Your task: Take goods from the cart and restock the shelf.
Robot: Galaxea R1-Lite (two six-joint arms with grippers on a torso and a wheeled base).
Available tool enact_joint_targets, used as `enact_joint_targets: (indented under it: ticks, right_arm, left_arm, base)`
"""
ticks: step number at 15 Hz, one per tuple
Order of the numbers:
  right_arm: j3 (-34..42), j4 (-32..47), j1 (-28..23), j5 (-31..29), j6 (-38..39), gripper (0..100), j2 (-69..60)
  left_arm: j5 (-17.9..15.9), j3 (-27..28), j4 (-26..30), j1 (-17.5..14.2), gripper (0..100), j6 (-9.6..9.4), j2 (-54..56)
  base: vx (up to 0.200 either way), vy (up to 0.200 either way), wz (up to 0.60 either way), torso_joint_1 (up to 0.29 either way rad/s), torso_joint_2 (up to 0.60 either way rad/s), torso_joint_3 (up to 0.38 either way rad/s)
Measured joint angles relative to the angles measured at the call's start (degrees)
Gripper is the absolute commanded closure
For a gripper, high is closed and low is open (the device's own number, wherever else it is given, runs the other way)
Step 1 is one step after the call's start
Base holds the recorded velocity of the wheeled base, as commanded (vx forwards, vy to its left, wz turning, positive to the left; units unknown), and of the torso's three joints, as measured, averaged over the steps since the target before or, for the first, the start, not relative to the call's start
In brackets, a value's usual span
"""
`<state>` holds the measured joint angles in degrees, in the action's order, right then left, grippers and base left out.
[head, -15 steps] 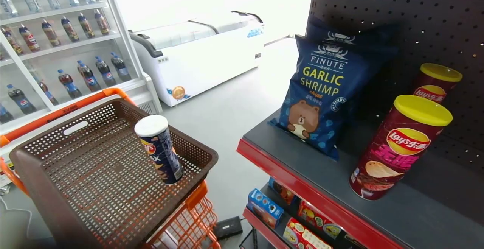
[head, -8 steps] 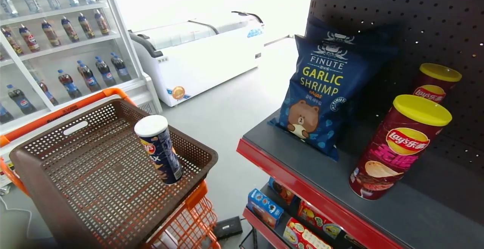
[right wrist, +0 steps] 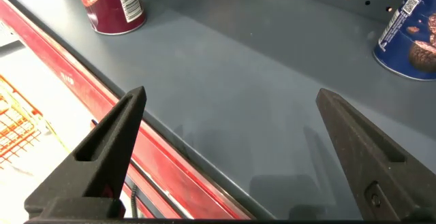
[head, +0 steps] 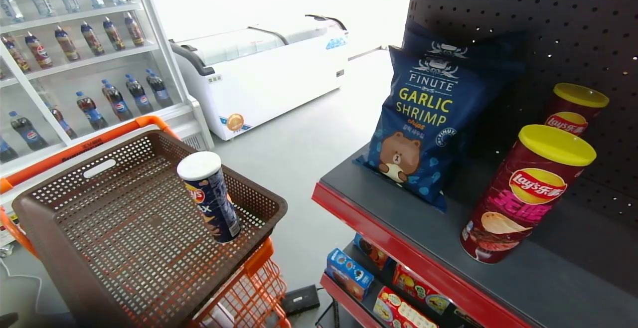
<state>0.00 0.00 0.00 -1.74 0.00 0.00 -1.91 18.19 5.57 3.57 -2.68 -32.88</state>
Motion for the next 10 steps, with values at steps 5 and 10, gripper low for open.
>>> enact_joint_targets:
  ticks: [5, 10]
  right_arm:
    - [0.00, 0.00, 0.00, -0.02, 0.00, 0, 0.00]
    - [0.00, 0.00, 0.00, -0.04, 0.00, 0, 0.00]
  left_arm:
    - [-0.55, 7.22, -11.92, 1.13, 0, 0.11, -21.18]
    - [-0.33, 9.34, -33.34, 5.57, 0, 1.24, -40.00]
  base:
    - [0.000, 0.000, 0.00, 0.000, 0.00, 0.000]
    - [0.000, 0.000, 0.00, 0.000, 0.00, 0.000]
